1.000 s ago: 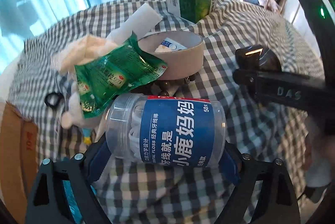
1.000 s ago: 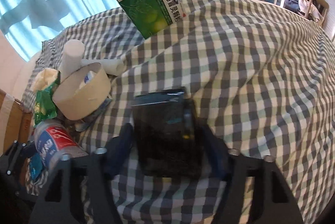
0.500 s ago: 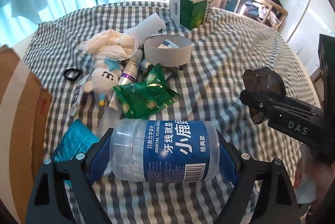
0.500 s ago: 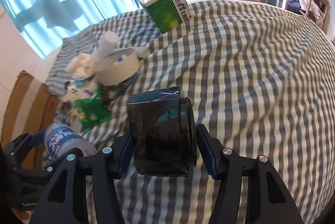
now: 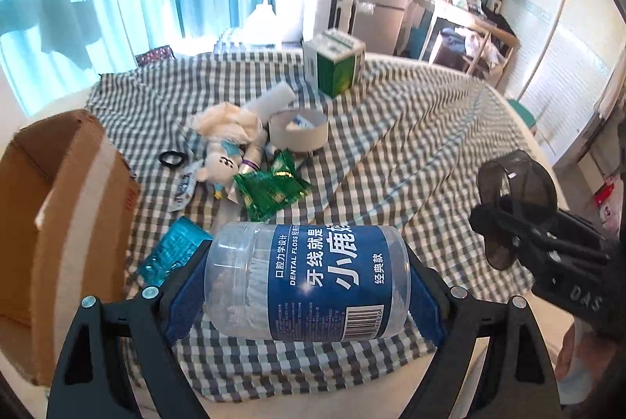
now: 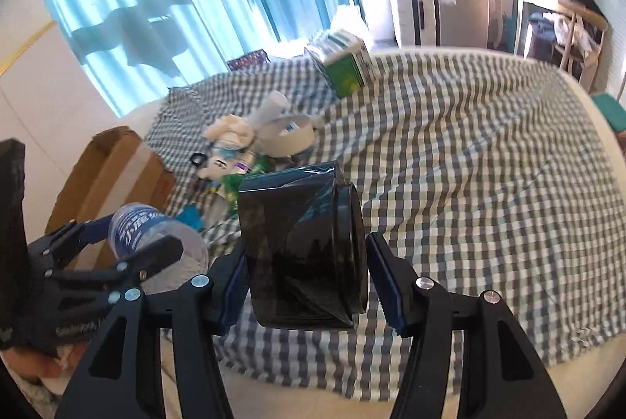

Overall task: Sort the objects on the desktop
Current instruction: 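Carry the jar and tape roll over the box and open both tools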

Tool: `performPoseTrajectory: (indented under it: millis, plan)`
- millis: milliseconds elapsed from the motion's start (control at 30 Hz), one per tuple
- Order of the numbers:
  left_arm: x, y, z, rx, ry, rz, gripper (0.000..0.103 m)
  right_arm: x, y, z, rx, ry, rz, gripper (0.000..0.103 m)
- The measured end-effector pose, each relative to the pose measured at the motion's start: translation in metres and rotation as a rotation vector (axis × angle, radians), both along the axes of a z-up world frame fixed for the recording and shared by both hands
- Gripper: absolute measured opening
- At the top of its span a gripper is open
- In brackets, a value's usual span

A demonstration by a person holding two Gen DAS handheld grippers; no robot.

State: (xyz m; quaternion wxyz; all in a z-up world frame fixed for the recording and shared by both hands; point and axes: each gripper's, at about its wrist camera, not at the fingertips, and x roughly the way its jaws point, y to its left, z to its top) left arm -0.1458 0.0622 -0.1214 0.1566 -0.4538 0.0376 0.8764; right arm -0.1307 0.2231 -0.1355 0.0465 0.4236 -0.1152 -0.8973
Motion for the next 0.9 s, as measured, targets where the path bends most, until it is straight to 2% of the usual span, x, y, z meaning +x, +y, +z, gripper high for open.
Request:
performPoseTrajectory:
  millis: [433, 700, 900]
  plan:
    - [0.033, -0.034, 0.071, 0.042, 0.085, 0.044, 0.089, 0.049, -0.042, 0.069, 0.05, 0.104, 0.052, 0.056]
    - [0.043, -0.076, 0.093, 0.082, 0.117, 0.104, 0.089, 0.053, -0.088, 0.097, 0.09, 0.157, 0.129, 0.056]
    - [0.043, -0.125, 0.102, 0.11, 0.152, 0.177, 0.089, 0.042, -0.132, 0.105, 0.104, 0.168, 0.203, 0.056]
